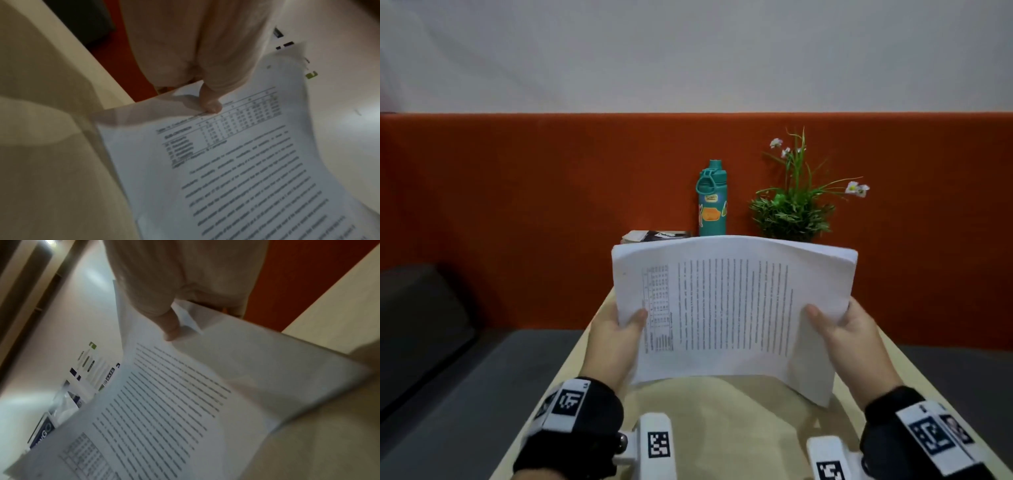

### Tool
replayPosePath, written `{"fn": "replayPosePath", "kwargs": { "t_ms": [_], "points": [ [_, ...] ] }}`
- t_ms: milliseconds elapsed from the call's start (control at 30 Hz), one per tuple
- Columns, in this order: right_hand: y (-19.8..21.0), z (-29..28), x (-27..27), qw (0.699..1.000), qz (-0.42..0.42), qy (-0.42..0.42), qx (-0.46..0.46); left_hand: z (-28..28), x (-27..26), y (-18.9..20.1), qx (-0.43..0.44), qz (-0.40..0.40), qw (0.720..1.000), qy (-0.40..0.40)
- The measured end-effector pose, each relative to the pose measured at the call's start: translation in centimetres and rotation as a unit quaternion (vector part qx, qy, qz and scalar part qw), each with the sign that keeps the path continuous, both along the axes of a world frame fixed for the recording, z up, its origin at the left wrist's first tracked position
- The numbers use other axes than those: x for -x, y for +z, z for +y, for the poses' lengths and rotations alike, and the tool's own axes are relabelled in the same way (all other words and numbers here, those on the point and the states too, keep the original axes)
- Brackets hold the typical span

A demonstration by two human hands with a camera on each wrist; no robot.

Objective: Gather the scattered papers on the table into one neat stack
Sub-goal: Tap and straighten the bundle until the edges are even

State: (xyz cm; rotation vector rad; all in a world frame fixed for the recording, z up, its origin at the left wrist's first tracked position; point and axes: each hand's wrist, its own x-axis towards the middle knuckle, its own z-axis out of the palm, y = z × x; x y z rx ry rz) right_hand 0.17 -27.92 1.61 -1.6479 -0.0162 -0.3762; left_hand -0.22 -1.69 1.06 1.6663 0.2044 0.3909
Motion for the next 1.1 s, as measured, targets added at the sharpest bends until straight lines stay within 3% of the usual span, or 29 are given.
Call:
{"fn": "replayPosePath", "kwargs": {
  "t_ms": [233,333,467,700,833,967,1066,1100],
  "points": [
    [-0.2,-0.5,-0.6,1.0,0.015,-0.024,-0.002,0.5,-0.8,-0.1,0.032,-0.023,0.999,-0.005],
    [-2.3,-0.7,-0.9,0.99,0.114,0.013,0.08,1.0,-0.9,-2.3,-0.029,0.073,0.996,-0.048],
    [-2.6,-1.2,-2.2,0.961,0.204,0.021,0.184,2.9,-1.9,-3.8,-0.156,0.172,0.966,-0.115],
    [-0.1,3.2,-7.4,0.963,0.188,-0.012,0.192,5.8,-4.8,-1.4,-0.129,0.149,0.98,0.037],
    [-2.5,5.5,-11.2,0.951,0.22,-0.022,0.218,8.0,-8.4,-2.5,-0.167,0.212,0.961,0.063],
    [-4.1,6.0,-13.1,0.912,0.272,0.002,0.306,9.4,-11.3,-4.4,-0.223,0.271,0.935,0.043],
    [-3.9,6.7,-13.2,0.909,0.322,0.012,0.265,9.7,-12.8,-4.9,-0.302,0.308,0.902,0.015],
    [-3.4,6.8,-13.0,0.888,0.339,0.036,0.309,9.6,-13.1,-5.0,-0.324,0.309,0.894,0.005]
  ]
}}
